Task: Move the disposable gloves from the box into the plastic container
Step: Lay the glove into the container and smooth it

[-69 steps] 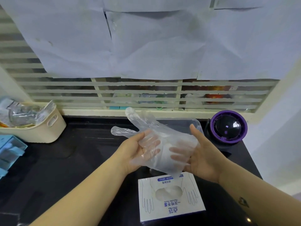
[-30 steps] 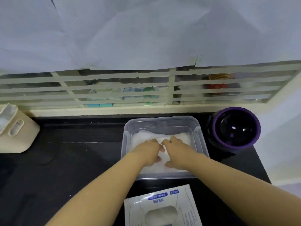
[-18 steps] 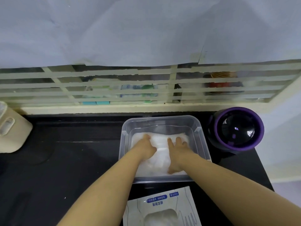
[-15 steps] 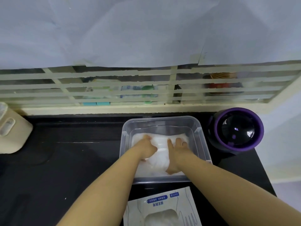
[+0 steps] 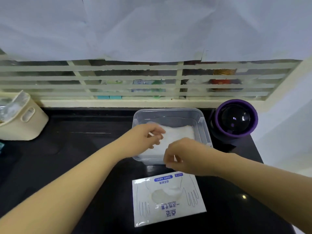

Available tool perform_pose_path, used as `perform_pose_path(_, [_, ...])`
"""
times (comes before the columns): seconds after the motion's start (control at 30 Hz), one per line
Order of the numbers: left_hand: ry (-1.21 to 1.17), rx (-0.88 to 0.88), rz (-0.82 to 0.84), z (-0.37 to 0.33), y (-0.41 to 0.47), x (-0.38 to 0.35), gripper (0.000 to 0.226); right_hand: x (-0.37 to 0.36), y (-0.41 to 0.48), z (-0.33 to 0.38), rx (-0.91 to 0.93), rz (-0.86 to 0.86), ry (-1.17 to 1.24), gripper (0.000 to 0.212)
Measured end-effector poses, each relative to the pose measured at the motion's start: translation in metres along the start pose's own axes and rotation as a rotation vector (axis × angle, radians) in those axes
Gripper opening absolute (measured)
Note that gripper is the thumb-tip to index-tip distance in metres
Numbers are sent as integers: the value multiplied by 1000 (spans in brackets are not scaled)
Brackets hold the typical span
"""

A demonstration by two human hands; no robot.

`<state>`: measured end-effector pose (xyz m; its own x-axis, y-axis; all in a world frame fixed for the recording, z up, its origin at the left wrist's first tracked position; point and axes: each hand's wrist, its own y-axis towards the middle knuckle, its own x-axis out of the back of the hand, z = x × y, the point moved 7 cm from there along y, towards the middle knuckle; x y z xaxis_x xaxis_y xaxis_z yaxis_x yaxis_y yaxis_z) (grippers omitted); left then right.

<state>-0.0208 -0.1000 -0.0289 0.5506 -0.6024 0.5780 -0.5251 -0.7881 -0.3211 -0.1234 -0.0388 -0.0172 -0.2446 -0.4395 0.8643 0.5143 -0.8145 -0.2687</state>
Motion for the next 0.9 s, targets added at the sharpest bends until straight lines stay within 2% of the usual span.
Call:
perform_pose_path(0.1, [49,-65,-23,2,-30,-10,22,-59,-8,5,67,260,-131,30])
perform_pose_path(0.17, [173,-113,-57,7,-40,-19,20,-92,-9,-3,74,337,-272,40])
perform_pose_path(0.23, [306,-156,-13,17,-49,-37,18,-111,-5,-3,124,307,-338,47])
perform_pose_path(0.33, [542,-204,108,40,-59,-66,24,-118,-1,4,215,197,-301,40])
perform_pose_path(0.37, [606,-225,122,49,-63,-75,34,-123,1,7,263,162,-288,36])
perform_pose_path(0.43, [661,-197,160,67,-69,-87,70,-131,1,7,300,153,-342,25])
perform_pose_path(0.5, [712,-96,252,87,-74,-95,101,-139,0,3,325,178,-382,29])
perform_pose_path(0.57, [753,-47,307,98,-77,-100,114,-141,3,0,311,211,-405,32])
perform_pose_path(0.77, [772,-33,323,103,-72,-103,121,-135,6,6,224,135,-367,26])
perform_pose_path(0.9, [759,-7,351,103,-74,-104,120,-104,-10,14,222,26,-158,23])
